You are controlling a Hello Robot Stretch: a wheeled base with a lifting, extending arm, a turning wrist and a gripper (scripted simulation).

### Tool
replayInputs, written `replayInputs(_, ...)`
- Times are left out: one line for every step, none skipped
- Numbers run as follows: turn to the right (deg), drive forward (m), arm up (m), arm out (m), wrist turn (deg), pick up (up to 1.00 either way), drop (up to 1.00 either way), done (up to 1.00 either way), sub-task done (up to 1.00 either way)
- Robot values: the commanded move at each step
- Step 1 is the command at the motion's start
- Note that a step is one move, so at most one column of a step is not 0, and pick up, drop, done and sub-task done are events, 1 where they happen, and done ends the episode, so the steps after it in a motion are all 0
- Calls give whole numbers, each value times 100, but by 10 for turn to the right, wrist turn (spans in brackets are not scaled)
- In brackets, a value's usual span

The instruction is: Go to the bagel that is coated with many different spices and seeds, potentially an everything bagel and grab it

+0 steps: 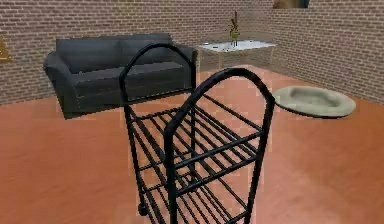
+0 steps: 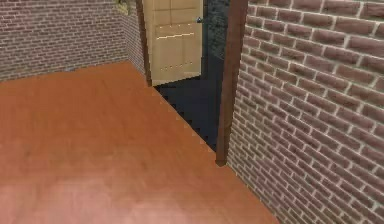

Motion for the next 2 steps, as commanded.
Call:
replayInputs(450,0,0,0,0,0,0,0,0)
replayInputs(210,0,0,0,0,0,0,0,0)
